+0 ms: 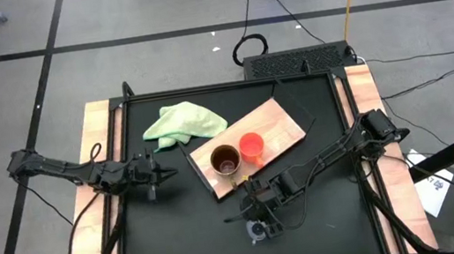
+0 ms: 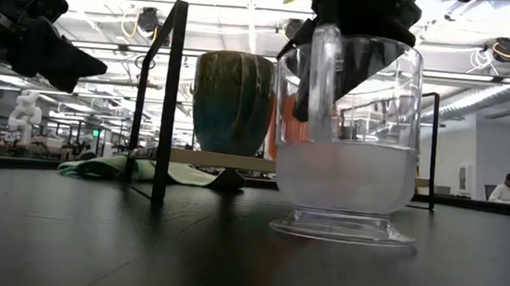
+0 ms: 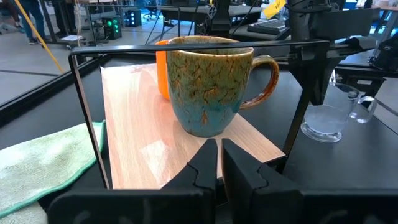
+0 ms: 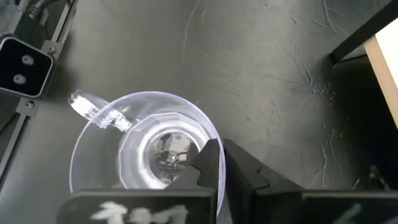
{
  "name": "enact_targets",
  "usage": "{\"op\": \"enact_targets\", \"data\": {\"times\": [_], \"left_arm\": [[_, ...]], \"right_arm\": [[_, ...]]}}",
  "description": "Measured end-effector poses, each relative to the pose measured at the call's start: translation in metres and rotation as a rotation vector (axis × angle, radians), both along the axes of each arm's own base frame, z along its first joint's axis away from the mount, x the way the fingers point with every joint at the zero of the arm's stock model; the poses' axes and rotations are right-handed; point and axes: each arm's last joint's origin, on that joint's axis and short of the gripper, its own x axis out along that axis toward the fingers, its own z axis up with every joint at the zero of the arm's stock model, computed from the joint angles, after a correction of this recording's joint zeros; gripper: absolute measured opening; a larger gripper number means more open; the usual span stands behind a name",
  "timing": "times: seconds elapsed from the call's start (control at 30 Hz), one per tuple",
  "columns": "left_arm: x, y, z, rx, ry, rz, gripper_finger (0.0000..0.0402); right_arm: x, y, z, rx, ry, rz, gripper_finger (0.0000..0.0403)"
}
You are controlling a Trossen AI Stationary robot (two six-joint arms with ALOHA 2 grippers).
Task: Stack small to large cups/mugs on shelf
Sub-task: Put the transparent mug on the shelf
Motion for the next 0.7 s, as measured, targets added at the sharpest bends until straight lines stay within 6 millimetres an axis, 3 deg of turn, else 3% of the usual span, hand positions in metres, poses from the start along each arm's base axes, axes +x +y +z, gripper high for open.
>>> {"op": "enact_targets", "data": {"times": [0.17,0.43,0.7], "left_arm": [[0.000,0.000,0.000,0.001,0.000,0.000,0.0026],[0.000,0.000,-0.001,0.004,0.010,0.000,0.0026],[0.000,0.000,-0.001,0.002,0.010,0.001,0.0026]], "right_arm": [[-0.007,-0.002,0.011,-0.024,-0.001,0.039,0.0002],[-0.030,0.002,0.051,-0.089,-0.101,0.200,0.0001],[-0.055,-0.007,0.077,-0.147,-0.089,0.202,0.0001]]}}
